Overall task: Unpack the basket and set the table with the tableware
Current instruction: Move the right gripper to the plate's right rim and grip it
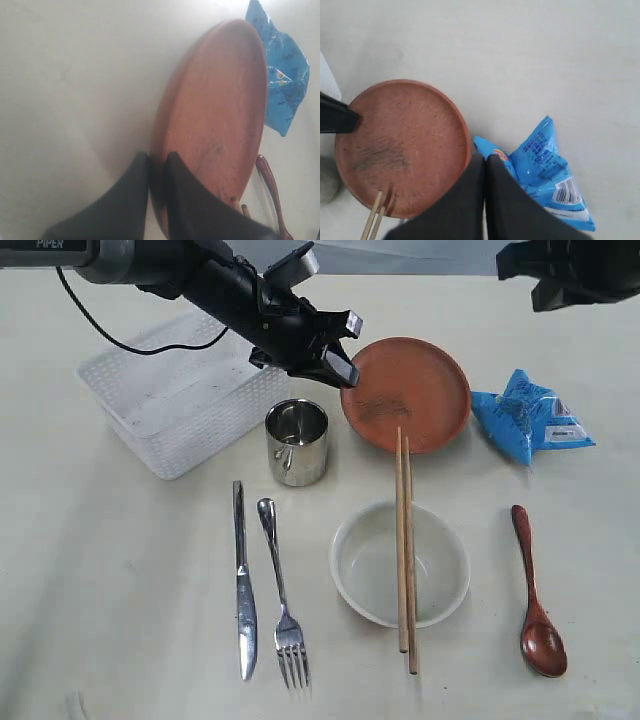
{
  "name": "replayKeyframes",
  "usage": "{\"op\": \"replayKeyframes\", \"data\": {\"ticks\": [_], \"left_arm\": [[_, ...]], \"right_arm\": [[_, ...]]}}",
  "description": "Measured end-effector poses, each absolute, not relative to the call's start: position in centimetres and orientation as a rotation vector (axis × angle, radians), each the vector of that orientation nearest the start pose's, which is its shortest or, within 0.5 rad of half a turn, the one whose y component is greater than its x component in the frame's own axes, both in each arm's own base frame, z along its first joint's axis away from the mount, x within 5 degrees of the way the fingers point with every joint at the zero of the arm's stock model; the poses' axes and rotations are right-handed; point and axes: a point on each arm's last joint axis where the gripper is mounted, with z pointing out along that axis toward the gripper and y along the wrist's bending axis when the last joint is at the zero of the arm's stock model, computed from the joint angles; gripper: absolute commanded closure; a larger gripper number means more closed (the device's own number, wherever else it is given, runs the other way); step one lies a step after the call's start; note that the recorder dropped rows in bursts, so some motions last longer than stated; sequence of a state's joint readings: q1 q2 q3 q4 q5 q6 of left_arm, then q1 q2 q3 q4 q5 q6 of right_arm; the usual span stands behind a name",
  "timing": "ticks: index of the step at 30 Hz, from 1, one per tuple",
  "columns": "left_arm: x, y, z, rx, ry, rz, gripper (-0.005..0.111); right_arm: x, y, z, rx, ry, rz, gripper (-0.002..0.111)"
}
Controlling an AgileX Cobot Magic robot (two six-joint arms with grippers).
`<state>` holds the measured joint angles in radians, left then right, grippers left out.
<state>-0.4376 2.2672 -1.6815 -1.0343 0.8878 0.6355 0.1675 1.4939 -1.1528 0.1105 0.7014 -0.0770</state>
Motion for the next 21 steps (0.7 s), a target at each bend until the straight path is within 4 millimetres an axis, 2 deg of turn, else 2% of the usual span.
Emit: {"op": "replayKeyframes", "data": {"ticks": [3, 7, 9, 12, 13, 15, 17, 21], "left_arm": [[40.4, -25.6, 15.5, 0.601, 2.585, -1.171, 0.107], [40.4, -25.6, 15.5, 0.601, 2.585, -1.171, 0.107], [40.4, -25.6, 15.5, 0.600, 2.584, -1.173, 0.107], [40.4, -25.7, 15.6, 0.583, 2.579, -1.190, 0.107], [40.4, -25.7, 15.7, 0.577, 2.578, -1.200, 0.107], [40.3, -25.8, 15.8, 0.571, 2.578, -1.225, 0.107], [40.3, -25.8, 15.8, 0.571, 2.579, -1.236, 0.107], [40.2, -25.9, 15.8, 0.572, 2.581, -1.245, 0.107]], "right_arm": [[32.7, 4.8, 28.6, -0.186, 2.596, 0.164, 0.108], [34.5, 3.2, 25.2, -0.160, 2.778, 0.284, 0.107], [35.0, 3.0, 23.7, -0.141, 2.825, 0.427, 0.099], [35.5, 3.3, 22.7, -0.144, 2.807, 0.634, 0.076], [35.7, 3.4, 22.4, -0.152, 2.797, 0.666, 0.067], [36.1, 3.6, 21.9, -0.180, 2.779, 0.715, 0.055], [36.4, 3.7, 21.1, -0.195, 2.781, 0.738, 0.050], [37.0, 3.7, 19.6, -0.189, 2.795, 0.734, 0.049]]}}
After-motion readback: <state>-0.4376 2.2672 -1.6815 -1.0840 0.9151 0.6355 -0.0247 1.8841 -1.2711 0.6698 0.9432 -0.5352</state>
